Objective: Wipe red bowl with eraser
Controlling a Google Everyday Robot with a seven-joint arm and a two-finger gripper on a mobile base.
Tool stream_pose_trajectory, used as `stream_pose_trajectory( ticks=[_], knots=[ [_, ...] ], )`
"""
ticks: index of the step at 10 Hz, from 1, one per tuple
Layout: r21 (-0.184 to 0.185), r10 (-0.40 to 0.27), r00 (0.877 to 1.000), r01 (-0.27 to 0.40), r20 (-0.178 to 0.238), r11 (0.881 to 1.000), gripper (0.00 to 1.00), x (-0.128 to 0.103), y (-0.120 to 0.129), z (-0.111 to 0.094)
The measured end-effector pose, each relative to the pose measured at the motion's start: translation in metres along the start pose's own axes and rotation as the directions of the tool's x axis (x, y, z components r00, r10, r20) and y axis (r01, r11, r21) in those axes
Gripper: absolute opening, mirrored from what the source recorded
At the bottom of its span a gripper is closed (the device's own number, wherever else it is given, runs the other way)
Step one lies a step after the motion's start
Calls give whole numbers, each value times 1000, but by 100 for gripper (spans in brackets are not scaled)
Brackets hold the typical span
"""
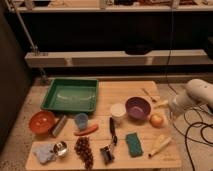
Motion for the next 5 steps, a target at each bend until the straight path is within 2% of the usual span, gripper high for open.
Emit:
stream_pose_trajectory(
  ticks=[3, 5],
  knots=[
    [-3, -45, 998, 45, -52, 999, 66, -2, -20, -16],
    [-27, -106, 988, 104, -110, 994, 66, -16, -59, -51]
  ],
)
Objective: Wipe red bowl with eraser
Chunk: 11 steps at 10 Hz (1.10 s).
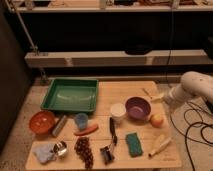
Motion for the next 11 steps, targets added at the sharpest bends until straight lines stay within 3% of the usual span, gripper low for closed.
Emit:
stream_pose_trajectory(
  ticks=[3, 6, 7, 8, 11],
  knots=[
    [-42, -88, 993, 85, -77, 995, 66, -10, -54, -63],
    [-77, -206, 975, 200, -86, 977, 66, -38, -122, -106],
    [-84, -265, 963, 260, -56, 962, 66, -59, -156, -113],
    [-82, -303, 953, 300, -30, 951, 66, -73, -173, -113],
    [-79, -427, 901, 433, 80, 898, 66, -130, -214, -93]
  ],
)
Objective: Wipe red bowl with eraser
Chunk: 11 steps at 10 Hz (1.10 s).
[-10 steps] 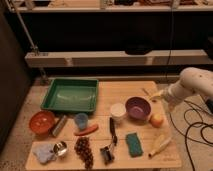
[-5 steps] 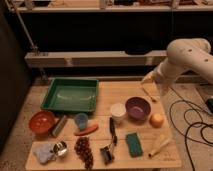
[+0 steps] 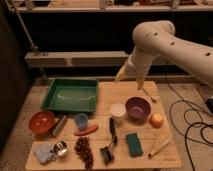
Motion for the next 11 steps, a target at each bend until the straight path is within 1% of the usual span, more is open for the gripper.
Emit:
stream_pose_trajectory(
  ticks=[1, 2, 3, 5, 7, 9, 11],
  knots=[
    [1, -38, 999, 38, 29, 999, 66, -10, -18, 10],
    [3, -44, 999, 44, 31, 999, 66, -11, -20, 11],
    [-4, -38, 999, 38, 31, 999, 66, -10, -15, 10],
    [-1, -43, 999, 43, 33, 999, 66, -11, -19, 11],
    [-2, -37, 999, 37, 32, 999, 66, -10, -16, 10],
    [1, -42, 999, 42, 34, 999, 66, -11, -19, 11],
    [6, -63, 997, 63, 52, 998, 66, -10, -23, 15]
  ],
)
